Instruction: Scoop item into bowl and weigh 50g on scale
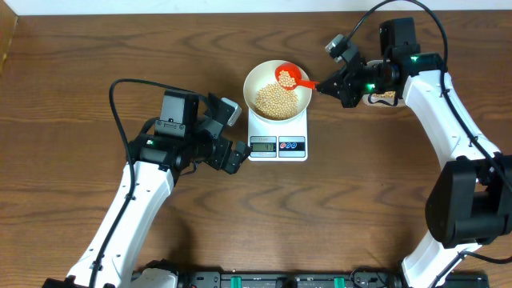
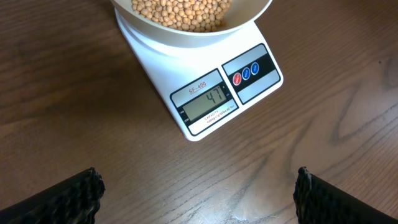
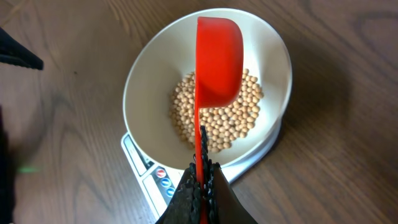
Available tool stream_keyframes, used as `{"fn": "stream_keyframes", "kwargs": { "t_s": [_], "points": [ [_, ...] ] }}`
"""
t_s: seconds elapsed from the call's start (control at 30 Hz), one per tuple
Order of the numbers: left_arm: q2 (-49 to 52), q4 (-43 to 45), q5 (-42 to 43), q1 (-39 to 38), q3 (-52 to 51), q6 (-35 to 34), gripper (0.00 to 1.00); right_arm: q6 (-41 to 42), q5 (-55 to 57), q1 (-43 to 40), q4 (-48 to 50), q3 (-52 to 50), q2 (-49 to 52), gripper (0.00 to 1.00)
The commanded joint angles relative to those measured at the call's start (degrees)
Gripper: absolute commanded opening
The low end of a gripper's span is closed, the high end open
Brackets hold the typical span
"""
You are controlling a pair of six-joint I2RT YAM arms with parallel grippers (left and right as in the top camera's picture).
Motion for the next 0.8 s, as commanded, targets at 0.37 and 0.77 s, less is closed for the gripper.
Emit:
{"fn": "stream_keyframes", "kwargs": {
  "t_s": [0.37, 0.77],
  "points": [
    [0.2, -0.2, -0.3, 0.0, 0.0, 0.3, 1.00, -8.5, 1.9, 1.3, -0.1, 0.0, 0.4, 0.01],
    [0.2, -0.2, -0.3, 0.0, 0.0, 0.3, 1.00, -5.0, 0.9, 1.1, -0.1, 0.0, 0.4, 0.01]
  ]
}}
